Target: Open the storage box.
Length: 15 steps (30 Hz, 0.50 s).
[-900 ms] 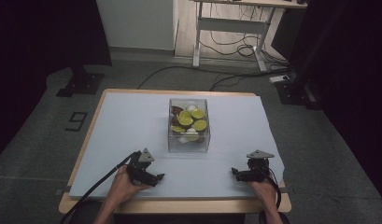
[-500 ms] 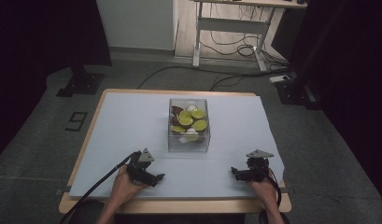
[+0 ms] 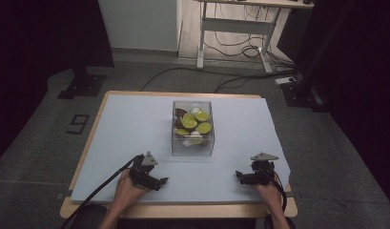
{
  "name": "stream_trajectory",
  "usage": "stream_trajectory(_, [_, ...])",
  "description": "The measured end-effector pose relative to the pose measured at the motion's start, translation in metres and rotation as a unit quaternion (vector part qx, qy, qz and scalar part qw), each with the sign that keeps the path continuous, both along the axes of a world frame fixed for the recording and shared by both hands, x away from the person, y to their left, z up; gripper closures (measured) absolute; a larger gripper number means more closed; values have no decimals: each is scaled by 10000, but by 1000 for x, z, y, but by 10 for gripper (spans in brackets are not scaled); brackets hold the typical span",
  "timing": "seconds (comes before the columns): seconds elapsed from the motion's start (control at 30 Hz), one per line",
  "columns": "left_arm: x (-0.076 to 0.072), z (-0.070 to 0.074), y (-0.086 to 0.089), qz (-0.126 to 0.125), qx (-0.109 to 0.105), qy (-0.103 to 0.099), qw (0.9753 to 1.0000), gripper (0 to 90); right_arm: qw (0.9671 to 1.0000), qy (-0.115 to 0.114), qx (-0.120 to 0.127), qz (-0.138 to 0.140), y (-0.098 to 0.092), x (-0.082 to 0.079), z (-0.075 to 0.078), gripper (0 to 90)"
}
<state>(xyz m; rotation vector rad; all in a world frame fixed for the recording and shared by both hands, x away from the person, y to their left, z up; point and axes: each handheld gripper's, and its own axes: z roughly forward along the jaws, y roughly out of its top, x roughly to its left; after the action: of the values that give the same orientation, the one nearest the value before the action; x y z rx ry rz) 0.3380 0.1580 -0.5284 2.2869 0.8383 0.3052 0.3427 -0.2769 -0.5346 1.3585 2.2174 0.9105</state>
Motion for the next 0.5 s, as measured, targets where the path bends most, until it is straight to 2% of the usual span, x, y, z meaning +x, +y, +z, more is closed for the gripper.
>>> stream_trajectory(0.3, [-1,2,0,42,-4,-17,10000,56,9999,46,74,117,1,-1,3,18])
stream_trajectory(0.33, [-1,2,1,44,-7,-13,10000,82,9999,41,59,156,2,-2,4,18])
stream_trajectory(0.5, [-2,5,2,13,-197,94,9998,130,9995,-73,67,314,7,-6,10,15])
